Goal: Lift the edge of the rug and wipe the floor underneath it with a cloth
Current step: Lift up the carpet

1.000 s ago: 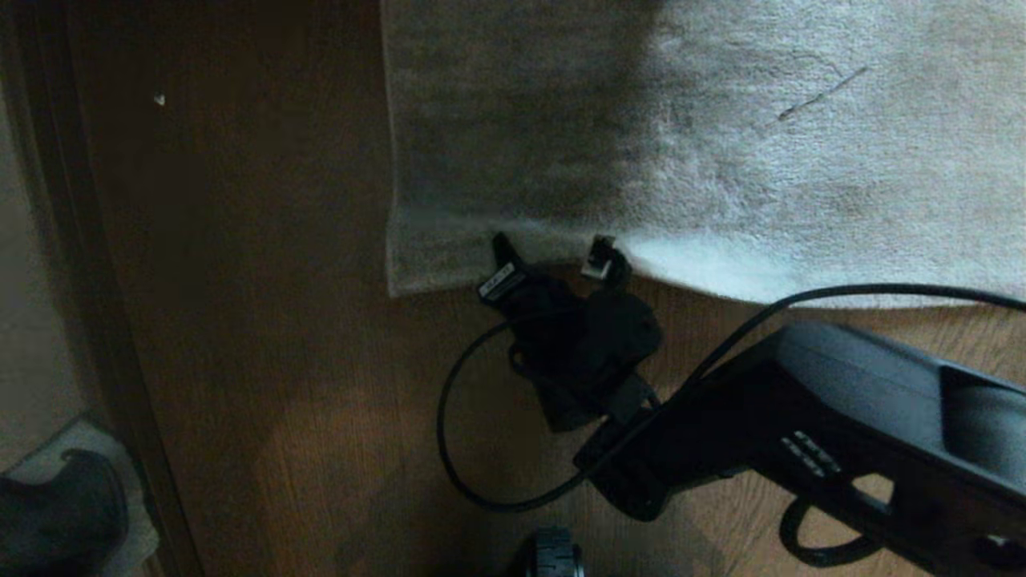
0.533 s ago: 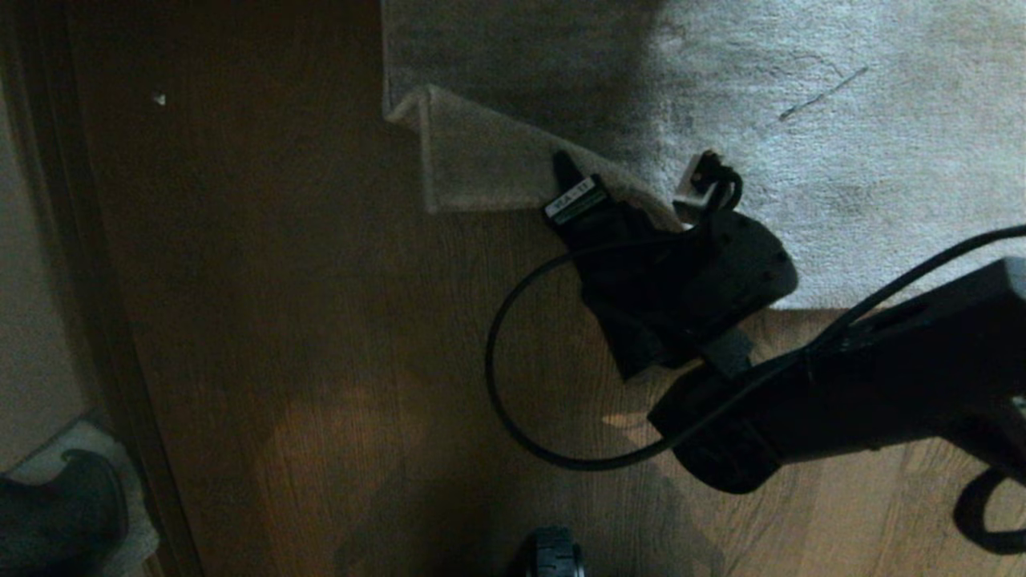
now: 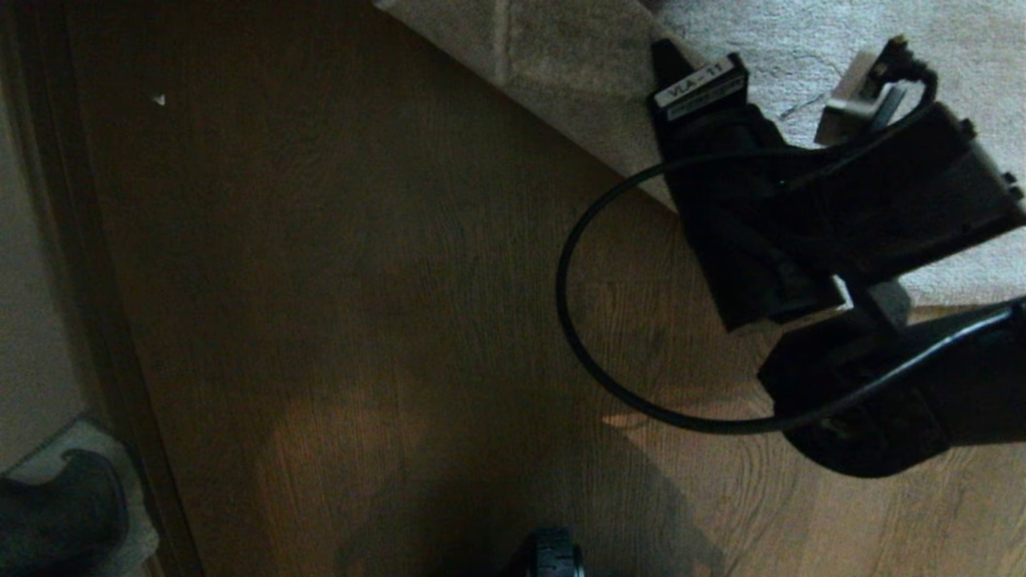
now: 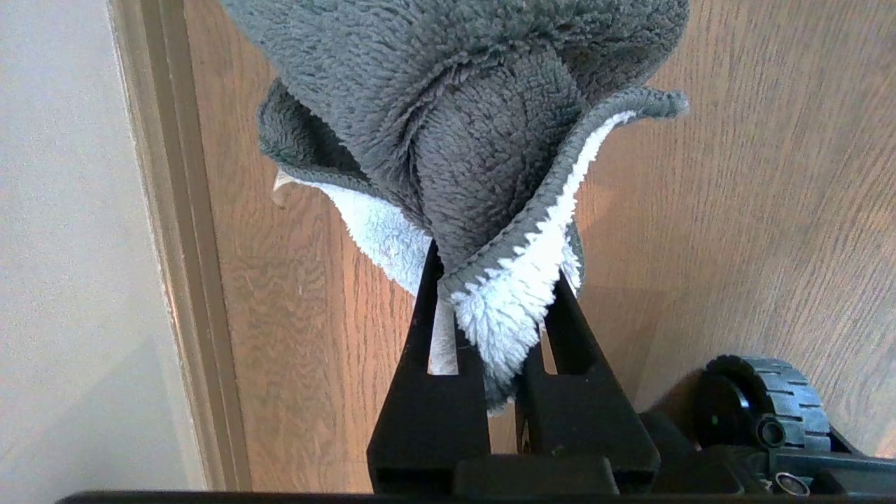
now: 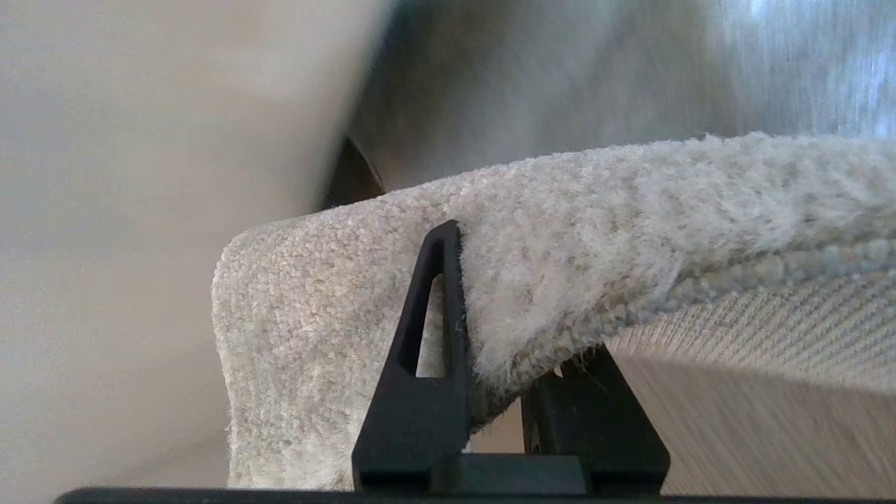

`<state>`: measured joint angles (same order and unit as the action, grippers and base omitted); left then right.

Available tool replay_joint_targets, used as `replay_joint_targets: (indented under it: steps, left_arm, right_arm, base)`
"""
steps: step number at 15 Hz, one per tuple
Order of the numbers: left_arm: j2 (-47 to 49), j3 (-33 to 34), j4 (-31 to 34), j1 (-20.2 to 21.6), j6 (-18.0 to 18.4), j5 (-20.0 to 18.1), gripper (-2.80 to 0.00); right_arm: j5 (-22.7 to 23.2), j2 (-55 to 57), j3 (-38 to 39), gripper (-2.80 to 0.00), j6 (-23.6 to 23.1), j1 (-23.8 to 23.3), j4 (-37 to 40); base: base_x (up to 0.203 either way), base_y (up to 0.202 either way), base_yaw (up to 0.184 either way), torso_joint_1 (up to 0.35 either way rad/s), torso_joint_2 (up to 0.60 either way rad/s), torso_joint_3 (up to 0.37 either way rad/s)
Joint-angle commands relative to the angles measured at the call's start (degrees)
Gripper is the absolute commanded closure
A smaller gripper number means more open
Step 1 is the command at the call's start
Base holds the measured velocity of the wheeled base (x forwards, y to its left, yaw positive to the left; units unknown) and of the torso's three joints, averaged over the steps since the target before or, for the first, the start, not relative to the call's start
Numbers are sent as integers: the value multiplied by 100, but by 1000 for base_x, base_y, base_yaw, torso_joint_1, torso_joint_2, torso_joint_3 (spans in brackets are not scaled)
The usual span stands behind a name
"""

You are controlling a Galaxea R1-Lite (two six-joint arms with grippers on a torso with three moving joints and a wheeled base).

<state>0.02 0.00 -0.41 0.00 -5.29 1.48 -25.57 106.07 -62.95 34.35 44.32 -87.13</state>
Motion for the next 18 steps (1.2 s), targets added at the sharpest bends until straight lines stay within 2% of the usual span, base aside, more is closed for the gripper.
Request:
replay_joint_targets:
  steps: [1,6,11,18]
  left_arm:
    - [-2,0,-2,0,-7,2,0]
    - [-2,0,-2,0,-7,2,0]
    - [-2,0,-2,0,-7,2,0]
    - [-2,0,-2,0,2,2,0]
  right_arm:
    - [165,-395,91,0,12,-11,-93]
    - [234,-812,388,0,118,-11,-274]
    - [40,-1110,414,0,1214,-20,-283]
    - [52,-1264,491,0,2663,-27,-283]
  base:
    - [0,0,0,0,0,0]
    - [0,0,0,0,0,0]
    - [0,0,0,0,0,0]
    - [0,0,0,0,0,0]
